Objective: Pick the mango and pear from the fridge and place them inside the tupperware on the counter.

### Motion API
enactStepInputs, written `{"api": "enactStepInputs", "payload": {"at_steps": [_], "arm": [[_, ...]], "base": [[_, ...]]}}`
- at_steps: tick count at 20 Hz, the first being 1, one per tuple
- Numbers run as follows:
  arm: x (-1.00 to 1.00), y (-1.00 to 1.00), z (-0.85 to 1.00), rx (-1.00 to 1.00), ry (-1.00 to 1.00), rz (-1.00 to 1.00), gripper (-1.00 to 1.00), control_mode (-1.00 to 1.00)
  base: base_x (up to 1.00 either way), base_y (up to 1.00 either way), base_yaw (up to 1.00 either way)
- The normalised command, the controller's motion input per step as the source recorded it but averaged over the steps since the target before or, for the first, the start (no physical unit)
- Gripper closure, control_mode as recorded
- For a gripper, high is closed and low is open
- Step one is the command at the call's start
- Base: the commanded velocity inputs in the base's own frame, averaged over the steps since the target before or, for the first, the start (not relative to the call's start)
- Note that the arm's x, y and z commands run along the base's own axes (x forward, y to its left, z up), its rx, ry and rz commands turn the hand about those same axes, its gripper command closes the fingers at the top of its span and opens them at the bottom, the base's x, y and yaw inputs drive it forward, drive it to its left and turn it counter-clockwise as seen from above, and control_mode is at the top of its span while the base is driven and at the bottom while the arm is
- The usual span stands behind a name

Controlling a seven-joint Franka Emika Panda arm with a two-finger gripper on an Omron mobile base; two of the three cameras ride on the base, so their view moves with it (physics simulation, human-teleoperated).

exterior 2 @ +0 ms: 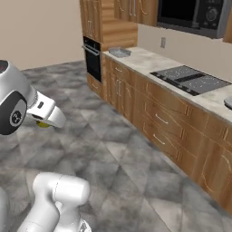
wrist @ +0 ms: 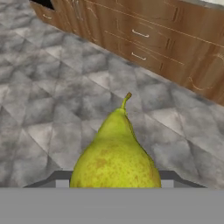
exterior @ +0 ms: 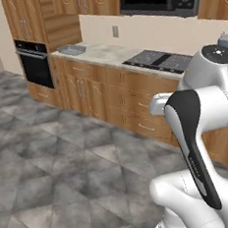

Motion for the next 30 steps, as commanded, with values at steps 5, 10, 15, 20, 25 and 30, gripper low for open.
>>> {"api": "enactStepInputs", "payload": {"at_steps": [5, 10, 15, 20, 25, 30], "arm": [[0.0, 0.0, 0.0, 0.0, 0.0, 0.0, 1.0, 1.0], [0.0, 0.0, 0.0, 0.0, 0.0, 0.0, 1.0, 1.0], [0.0, 0.0, 0.0, 0.0, 0.0, 0.0, 1.0, 1.0], [0.0, 0.0, 0.0, 0.0, 0.0, 0.0, 1.0, 1.0], [0.0, 0.0, 0.0, 0.0, 0.0, 0.0, 1.0, 1.0], [0.0, 0.0, 0.0, 0.0, 0.0, 0.0, 1.0, 1.0]], "base": [[0.84, 0.05, 0.2], [1.0, 0.0, 0.03], [1.0, 0.0, 0.0], [1.0, 0.04, 0.0], [1.0, 0.2, -0.01], [1.0, 0.38, -0.04]]}}
